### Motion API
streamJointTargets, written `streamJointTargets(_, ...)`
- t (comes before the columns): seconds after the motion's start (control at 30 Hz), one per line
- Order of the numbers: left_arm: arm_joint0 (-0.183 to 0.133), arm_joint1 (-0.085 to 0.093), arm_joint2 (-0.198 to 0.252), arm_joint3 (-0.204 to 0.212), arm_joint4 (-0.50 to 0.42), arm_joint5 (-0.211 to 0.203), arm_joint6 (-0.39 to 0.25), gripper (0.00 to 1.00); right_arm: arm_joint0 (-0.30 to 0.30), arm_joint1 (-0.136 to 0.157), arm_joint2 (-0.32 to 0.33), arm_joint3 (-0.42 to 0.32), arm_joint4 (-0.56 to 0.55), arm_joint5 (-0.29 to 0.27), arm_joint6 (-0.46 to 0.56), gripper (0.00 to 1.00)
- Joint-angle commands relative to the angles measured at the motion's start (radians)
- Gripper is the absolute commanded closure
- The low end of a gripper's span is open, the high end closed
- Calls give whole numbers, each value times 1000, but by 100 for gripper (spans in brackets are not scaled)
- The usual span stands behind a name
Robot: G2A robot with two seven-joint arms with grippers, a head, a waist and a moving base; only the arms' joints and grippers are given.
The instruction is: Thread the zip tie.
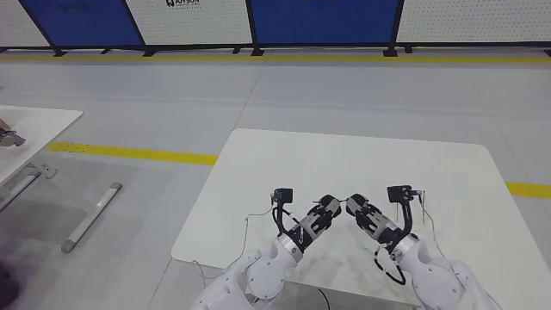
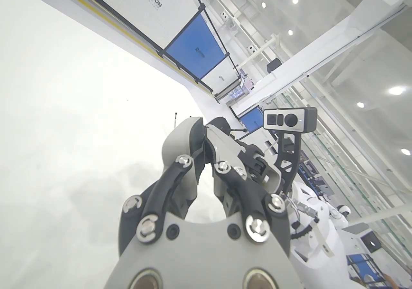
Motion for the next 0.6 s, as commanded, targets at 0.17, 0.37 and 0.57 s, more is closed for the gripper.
streamJointTargets(0.17,1,0,0,0,1,-1,3,100,4,0,-4,2,3,1,0,96)
streamJointTargets(0.37,3,-1,0,2,-2,2,11,100,4,-1,-5,4,10,3,-3,64)
streamJointTargets(0.57,6,-3,0,5,-17,10,28,100,-1,0,-2,5,15,-2,-12,58)
